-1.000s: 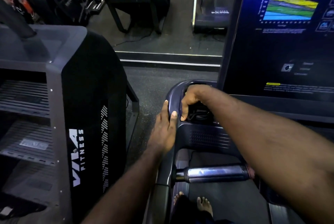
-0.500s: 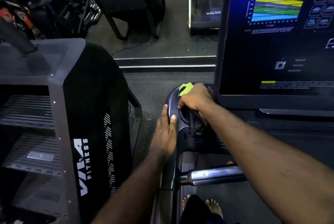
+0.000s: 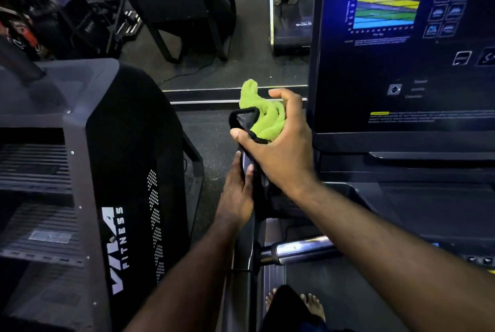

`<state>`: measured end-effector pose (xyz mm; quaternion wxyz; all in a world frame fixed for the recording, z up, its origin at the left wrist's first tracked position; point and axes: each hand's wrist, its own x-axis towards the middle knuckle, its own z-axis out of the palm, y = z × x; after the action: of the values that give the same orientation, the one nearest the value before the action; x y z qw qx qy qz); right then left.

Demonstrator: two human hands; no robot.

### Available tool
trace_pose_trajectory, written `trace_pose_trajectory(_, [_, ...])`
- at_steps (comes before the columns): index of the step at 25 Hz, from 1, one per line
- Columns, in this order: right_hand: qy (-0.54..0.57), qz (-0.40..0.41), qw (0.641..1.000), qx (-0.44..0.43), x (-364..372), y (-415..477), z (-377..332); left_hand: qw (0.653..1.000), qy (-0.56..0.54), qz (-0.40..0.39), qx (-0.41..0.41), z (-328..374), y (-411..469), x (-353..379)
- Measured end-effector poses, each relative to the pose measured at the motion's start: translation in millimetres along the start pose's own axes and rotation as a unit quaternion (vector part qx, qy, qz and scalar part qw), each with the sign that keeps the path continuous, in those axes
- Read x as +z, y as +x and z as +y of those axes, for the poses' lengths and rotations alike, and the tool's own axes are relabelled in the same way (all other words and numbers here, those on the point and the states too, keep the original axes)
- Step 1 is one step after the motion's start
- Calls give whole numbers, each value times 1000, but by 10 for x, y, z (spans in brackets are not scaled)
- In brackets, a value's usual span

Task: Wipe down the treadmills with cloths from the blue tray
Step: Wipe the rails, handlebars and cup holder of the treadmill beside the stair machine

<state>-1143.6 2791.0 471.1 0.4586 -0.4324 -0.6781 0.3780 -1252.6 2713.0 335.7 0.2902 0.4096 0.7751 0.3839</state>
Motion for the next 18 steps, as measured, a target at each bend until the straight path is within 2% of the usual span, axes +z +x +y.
trace_pose_trajectory(2, [-168,16,977,-128,-54,-1,-71,1000,1,-2,-6,3,6,0])
trace_pose_trajectory(3, [-293,-23,941,-166,-63,21,-53,1000,6,-9,-13,9,11,6])
trace_pose_trajectory(4, [-401,-116,895,-159,-71,47,-17,1000,11,-12,-21,2,22,17])
trace_pose_trajectory(5, [-462,-231,850,-100,-69,59,33,1000,8,-8,-24,-6,24,25])
trace_pose_trajectory(6, [-461,-322,826,-27,-62,69,72,1000,0,-2,-24,-20,23,37])
trace_pose_trajectory(7, [-435,-367,822,23,-60,85,106,1000,-4,-1,-25,-26,28,40])
trace_pose_trajectory(10, [-457,-326,828,3,30,211,304,999,15,-11,-37,-35,64,48])
trace_pose_trajectory(11, [-478,-328,815,10,79,269,353,999,16,-8,-44,-40,55,46])
trace_pose_trajectory(15, [-520,-381,751,144,378,373,539,999,27,-3,-27,-77,52,48])
trace_pose_trajectory(16, [-525,-386,744,150,449,383,590,999,26,-5,-28,-96,70,46])
trace_pose_trajectory(18, [-523,-381,754,115,483,398,671,999,29,-7,-35,-101,77,33])
